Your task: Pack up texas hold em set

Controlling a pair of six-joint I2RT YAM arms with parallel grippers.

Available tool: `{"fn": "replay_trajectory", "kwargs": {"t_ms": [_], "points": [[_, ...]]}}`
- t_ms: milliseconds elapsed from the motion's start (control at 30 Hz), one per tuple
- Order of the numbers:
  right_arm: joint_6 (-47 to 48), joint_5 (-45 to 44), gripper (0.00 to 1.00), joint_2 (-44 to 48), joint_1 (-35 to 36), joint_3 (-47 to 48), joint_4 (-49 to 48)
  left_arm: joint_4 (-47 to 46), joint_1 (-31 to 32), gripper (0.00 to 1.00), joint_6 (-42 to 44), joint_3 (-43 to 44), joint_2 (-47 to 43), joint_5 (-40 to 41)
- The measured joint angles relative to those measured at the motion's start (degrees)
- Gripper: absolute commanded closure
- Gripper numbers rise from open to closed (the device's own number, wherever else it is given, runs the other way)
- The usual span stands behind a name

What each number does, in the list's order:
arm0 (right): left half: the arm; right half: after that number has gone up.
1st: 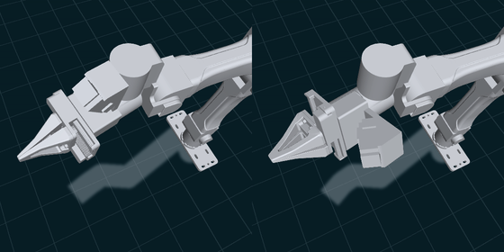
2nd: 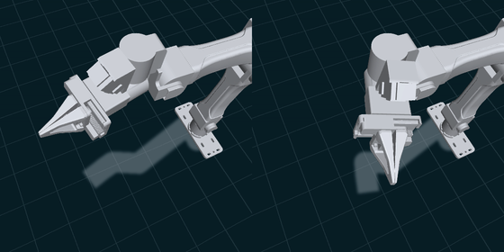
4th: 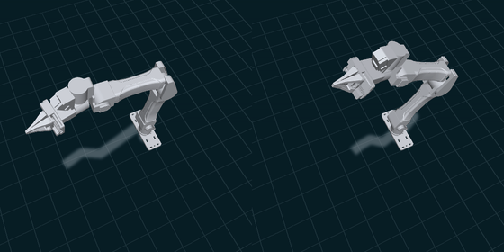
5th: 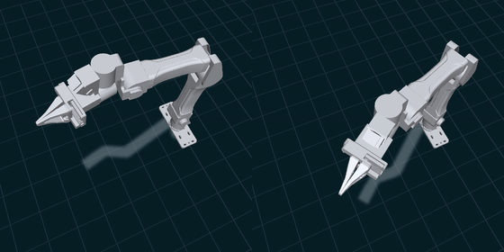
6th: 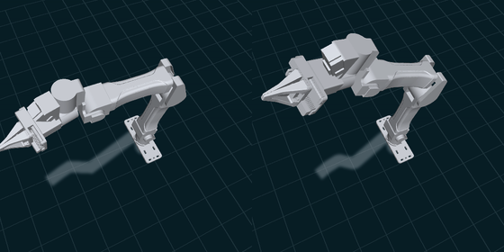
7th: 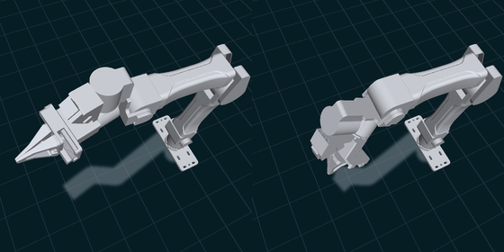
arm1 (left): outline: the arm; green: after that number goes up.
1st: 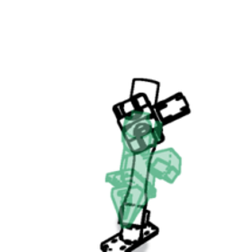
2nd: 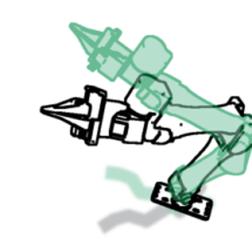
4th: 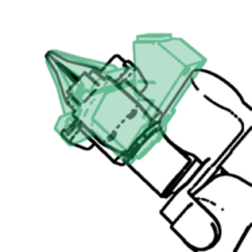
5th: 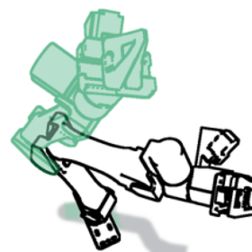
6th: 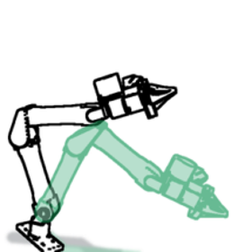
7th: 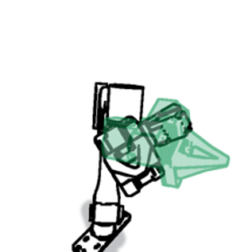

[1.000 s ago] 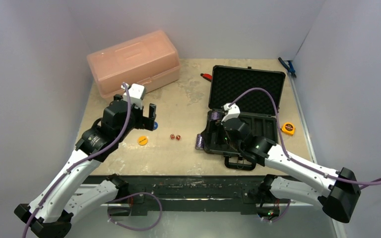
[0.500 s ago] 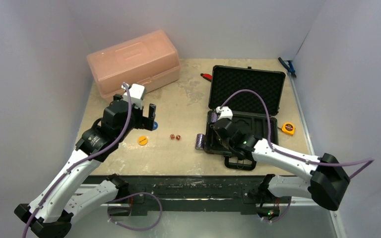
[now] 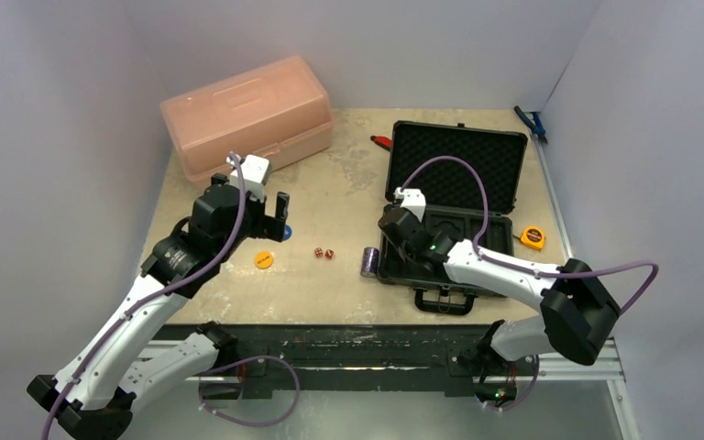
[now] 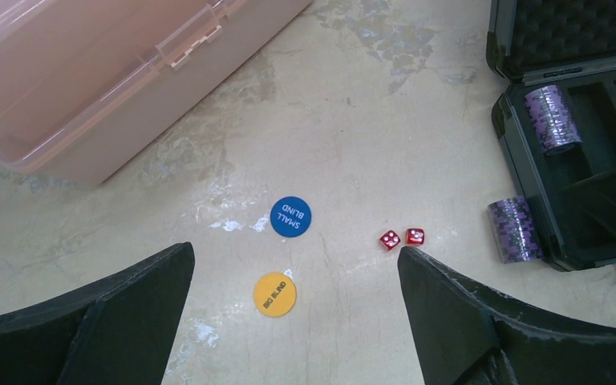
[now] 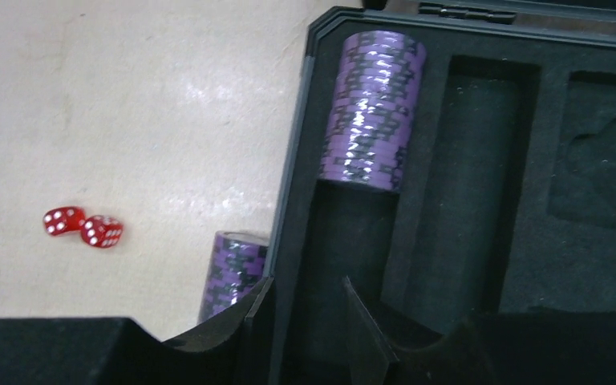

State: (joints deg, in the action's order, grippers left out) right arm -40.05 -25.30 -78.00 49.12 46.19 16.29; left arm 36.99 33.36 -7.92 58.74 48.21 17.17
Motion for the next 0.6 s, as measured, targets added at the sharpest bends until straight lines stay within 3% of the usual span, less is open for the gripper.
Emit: {"fn": "replay_trajectory", "kwargs": {"t_ms": [600], "points": [[3.96,-0.07,0.64,-3.43,-7.98,0.74,-3.13,0.02,0.00,0.03,0.09,0.00,1.36,-0.85]]}}
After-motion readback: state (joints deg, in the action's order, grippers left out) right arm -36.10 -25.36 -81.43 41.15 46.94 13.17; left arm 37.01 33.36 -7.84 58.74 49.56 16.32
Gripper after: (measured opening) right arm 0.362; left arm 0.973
